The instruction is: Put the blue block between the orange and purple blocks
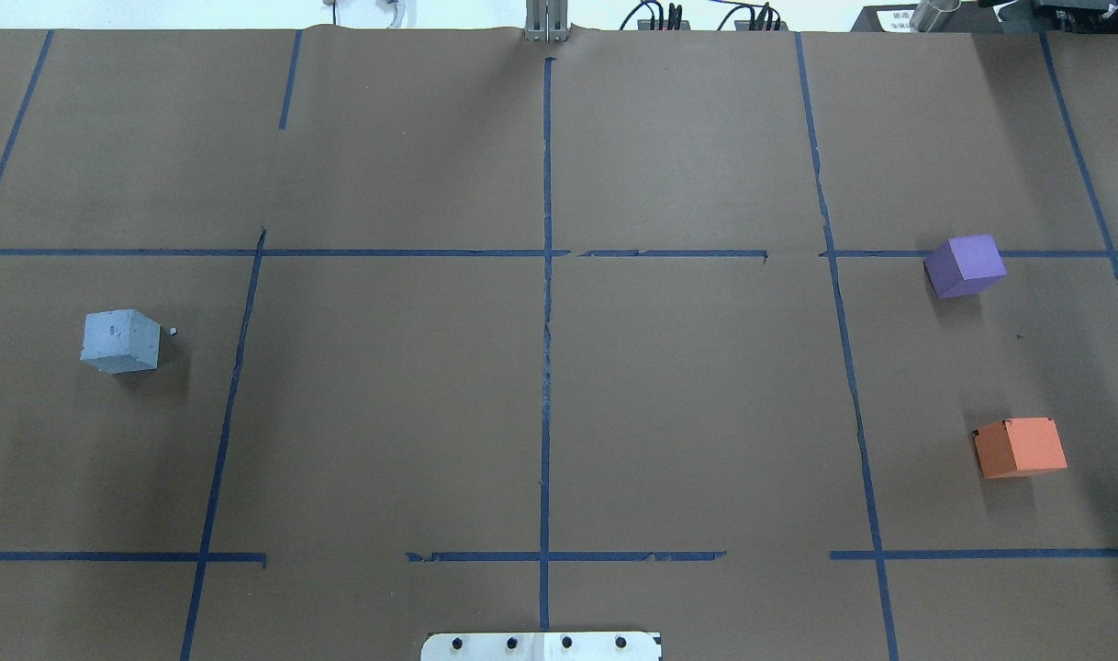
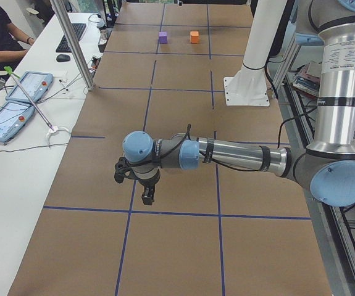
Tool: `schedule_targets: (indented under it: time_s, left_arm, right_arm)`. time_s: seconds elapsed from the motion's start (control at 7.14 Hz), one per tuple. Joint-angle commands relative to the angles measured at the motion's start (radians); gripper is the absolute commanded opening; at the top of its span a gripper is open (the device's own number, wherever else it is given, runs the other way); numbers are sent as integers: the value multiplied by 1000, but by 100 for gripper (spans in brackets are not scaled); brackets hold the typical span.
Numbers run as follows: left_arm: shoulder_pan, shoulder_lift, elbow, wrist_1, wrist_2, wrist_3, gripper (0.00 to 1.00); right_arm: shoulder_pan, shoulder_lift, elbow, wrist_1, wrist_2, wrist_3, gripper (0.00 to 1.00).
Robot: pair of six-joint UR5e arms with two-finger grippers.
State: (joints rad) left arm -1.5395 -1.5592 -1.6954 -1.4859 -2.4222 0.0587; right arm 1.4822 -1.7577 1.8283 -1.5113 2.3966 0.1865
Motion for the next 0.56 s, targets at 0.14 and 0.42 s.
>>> schedule_targets:
  time_s: [0.14,0.42]
  left_arm:
    - [25,24,-9,-51,3,-19,100]
    - [25,33,-24,-54,3,-16,100]
  right_arm:
    - [4,-22,3,-4,-30,-68,100]
    - [4,-26,2,0,-30,-68,100]
